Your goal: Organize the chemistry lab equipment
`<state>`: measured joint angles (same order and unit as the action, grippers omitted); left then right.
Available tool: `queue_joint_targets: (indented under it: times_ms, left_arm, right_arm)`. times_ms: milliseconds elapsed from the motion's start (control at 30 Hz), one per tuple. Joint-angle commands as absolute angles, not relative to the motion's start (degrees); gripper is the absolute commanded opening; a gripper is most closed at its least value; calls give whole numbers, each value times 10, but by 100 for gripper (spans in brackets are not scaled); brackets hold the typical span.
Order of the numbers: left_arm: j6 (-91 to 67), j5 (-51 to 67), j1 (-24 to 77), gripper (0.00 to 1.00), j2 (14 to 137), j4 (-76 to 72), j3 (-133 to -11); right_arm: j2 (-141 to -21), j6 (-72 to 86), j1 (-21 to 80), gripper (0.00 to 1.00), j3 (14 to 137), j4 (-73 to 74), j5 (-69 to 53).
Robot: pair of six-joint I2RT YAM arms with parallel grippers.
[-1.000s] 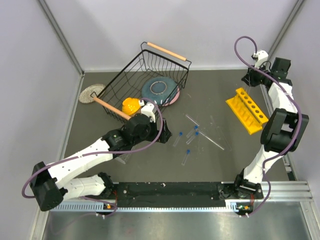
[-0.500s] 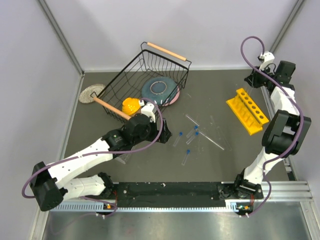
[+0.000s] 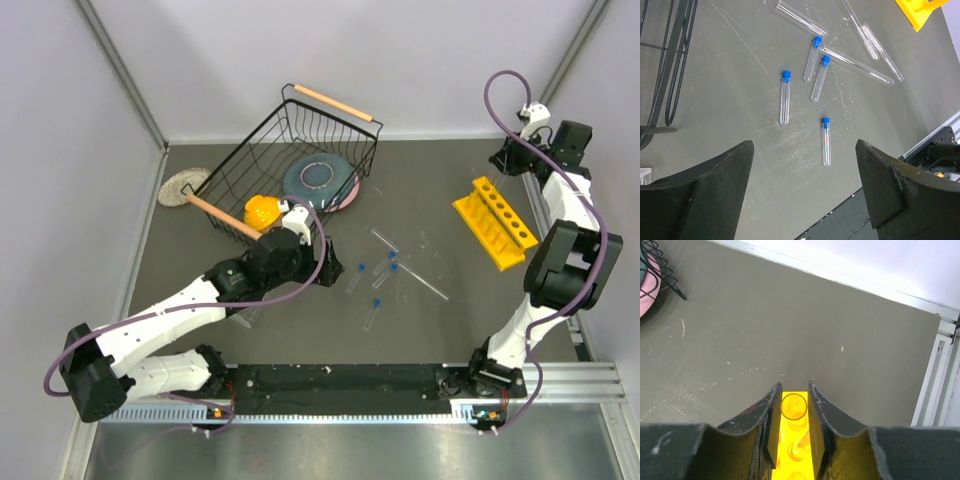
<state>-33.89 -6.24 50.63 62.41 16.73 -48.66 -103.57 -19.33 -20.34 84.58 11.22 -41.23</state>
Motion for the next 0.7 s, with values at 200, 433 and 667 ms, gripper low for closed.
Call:
queue_joint_targets:
  times_ms: [200, 433, 667]
  left_arm:
    - [-330, -59, 504, 89, 622, 142, -508]
    - [-329, -60, 504, 89, 621, 142, -508]
    - [-330, -62, 504, 89, 614, 138, -504]
  right_arm:
    - [-1036, -204, -209, 36, 895, 147, -421]
    - [-1015, -214, -209, 60, 918, 163, -419]
    - [-1000, -257, -210, 73, 980, 256, -397]
